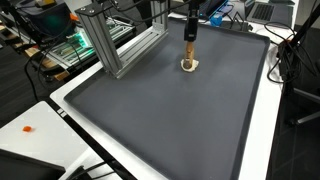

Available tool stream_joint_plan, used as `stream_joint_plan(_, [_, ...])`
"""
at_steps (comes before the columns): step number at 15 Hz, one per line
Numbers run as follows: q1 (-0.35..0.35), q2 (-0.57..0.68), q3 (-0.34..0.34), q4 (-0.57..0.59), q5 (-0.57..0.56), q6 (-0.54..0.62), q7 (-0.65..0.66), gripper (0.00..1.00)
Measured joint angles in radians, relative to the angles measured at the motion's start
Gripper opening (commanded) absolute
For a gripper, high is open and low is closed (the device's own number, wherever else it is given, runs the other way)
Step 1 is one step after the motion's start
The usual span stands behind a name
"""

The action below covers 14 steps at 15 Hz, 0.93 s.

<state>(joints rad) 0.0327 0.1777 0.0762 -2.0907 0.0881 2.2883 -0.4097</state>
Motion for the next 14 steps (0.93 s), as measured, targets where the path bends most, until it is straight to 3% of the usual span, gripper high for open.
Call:
stream_joint_plan(8, [-0.006,-0.008,-0.004,-0.016,0.0,-0.047,0.007,0.56])
stream_joint_plan(14, [-0.004,-0.008,0.0,-0.02,0.001,-0.021,0.084,0.56])
